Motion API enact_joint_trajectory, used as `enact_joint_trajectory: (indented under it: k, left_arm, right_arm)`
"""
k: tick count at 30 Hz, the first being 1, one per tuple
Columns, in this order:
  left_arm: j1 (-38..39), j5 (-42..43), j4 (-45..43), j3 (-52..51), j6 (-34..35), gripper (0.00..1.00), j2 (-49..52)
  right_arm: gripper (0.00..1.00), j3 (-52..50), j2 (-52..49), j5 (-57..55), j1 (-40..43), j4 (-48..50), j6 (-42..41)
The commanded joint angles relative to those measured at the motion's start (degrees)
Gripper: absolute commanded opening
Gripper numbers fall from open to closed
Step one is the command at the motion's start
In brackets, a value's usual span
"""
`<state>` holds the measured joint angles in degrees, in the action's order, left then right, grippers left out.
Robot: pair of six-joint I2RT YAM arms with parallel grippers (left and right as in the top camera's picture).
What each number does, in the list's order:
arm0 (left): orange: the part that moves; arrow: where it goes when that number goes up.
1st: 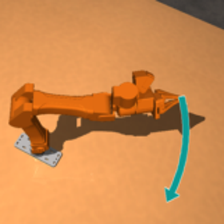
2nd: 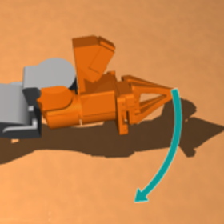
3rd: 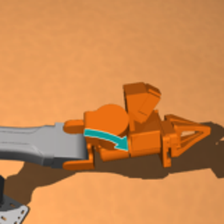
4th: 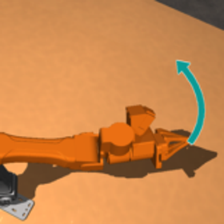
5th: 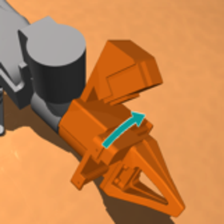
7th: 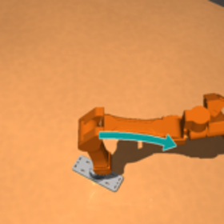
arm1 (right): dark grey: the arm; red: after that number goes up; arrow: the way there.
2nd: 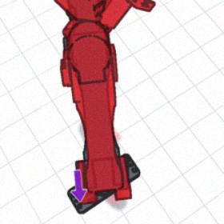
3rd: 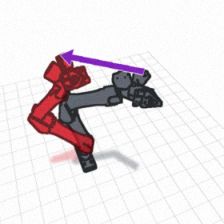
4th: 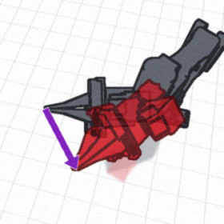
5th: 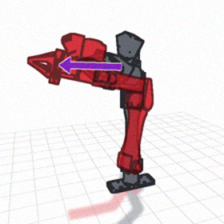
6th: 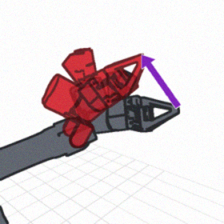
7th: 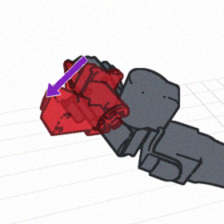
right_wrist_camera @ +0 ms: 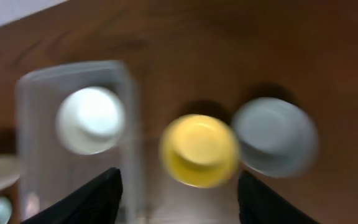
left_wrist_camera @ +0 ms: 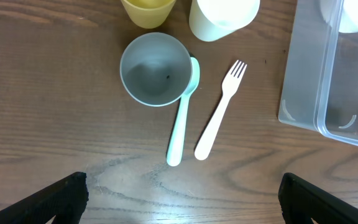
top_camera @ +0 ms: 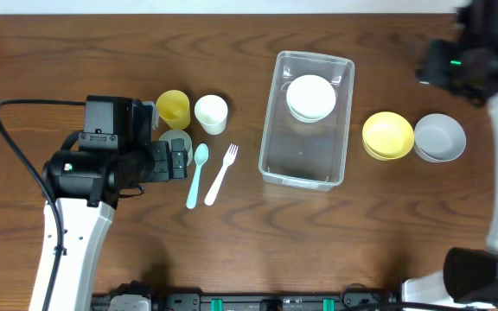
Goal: Pack container
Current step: 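Move right gripper to the yellow bowl and grasp its rim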
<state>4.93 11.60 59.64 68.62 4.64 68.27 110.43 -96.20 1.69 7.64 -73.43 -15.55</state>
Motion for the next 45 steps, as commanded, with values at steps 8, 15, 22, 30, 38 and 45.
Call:
enact_joint_trajectory:
  k: [8, 15, 22, 30, 38, 45]
  left_arm:
    - [-0.26, -0.66, 0.13, 0.94, -0.31, 0.98, 0.2]
    - [-0.26, -0.68, 0.13, 0.94, -0.33, 0.98, 0.2]
    - [-0.26, -0.68, 0.11, 0.94, -0.33, 0.99, 0.2]
    - [-0.26, -0.68, 0.11, 0.94, -0.33, 0.98, 0.2]
    - [-0.26, -0.68, 0.13, 0.94, -0.33, 0.98, 0.2]
    - [-0.26, -0.68, 0.11, 0.94, -0.31, 0.98, 0.2]
  right_arm:
    - [0.66, -14.16, -10.43, -0.17, 19.12, 2.1, -5.01]
    - [0.73, -22.1, -14.08, 0.26, 20.98, 10.91, -4.13]
    - [0.68, -26.49, -16.68, 0.28, 20.94, 19.41, -4.15]
    - [0.53, -26.56, -21.24, 0.26, 20.81, 19.67, -4.2]
    - [0.01, -26.21, -18.32, -1.73, 22.16, 16.61, -8.98]
    - [0.01, -25.99, -1.16, -3.58, 20.85, 17.22, -10.05]
